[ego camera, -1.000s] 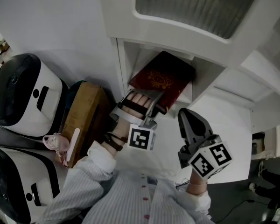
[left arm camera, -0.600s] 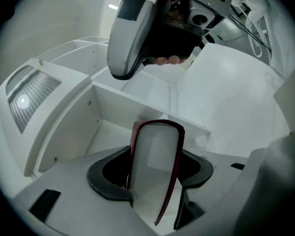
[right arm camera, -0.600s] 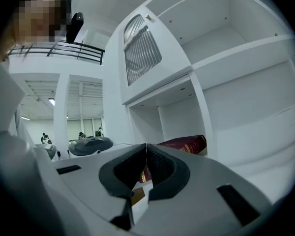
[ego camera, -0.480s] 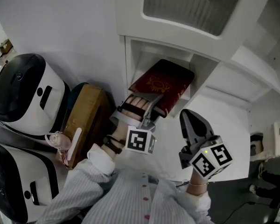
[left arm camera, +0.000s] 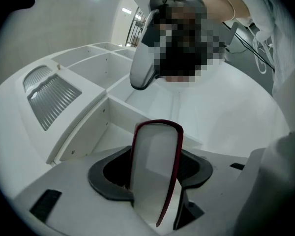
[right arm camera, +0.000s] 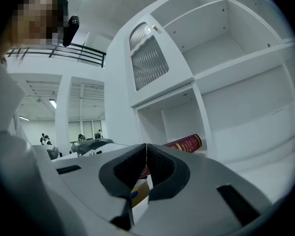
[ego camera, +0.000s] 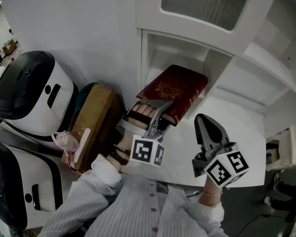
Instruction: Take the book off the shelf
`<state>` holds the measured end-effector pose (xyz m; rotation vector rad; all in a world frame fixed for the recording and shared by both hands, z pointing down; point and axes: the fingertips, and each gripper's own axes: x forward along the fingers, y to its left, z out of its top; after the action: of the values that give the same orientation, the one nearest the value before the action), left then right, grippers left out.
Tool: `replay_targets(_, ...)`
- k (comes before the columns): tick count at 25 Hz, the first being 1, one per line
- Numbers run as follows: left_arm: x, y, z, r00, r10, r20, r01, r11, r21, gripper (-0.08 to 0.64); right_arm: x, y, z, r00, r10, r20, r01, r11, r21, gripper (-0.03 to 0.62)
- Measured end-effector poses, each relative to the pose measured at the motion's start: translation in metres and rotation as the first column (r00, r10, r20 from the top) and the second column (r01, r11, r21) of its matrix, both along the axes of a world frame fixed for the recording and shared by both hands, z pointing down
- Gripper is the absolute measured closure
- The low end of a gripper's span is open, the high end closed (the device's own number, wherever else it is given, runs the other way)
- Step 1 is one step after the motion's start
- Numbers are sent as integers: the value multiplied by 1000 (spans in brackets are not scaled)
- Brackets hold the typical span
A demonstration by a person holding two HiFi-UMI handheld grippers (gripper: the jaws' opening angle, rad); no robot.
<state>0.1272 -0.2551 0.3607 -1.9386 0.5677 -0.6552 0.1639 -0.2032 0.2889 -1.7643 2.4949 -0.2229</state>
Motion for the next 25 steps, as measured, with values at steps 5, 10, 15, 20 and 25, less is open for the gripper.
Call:
replay_targets(5,-11,16,-8,998,-26,-50,25,999,-23,316,-4,13,1,1000,-18,1,18,1000,-5,577)
replay_targets(10,-15,29,-14,994,-61,-91,57,997,-46,318,-4,24,6,999,-47,5,47,999,-16,577)
replay_targets(15,-18,46,-22,985,-112,-129,102,992,-80,321,1,35,8,996,-87,15,88,995,-37,577)
replay_targets(20,-22,68,-31,969,-178,-170,158,979,-126,324,3,48,9,989,-144,22,145,987,-64,577)
replay_targets(25,-24,92,-34,953,-226,-202,187,963,-192,328,7,65,10,983,-181,32,183,980,-75,577)
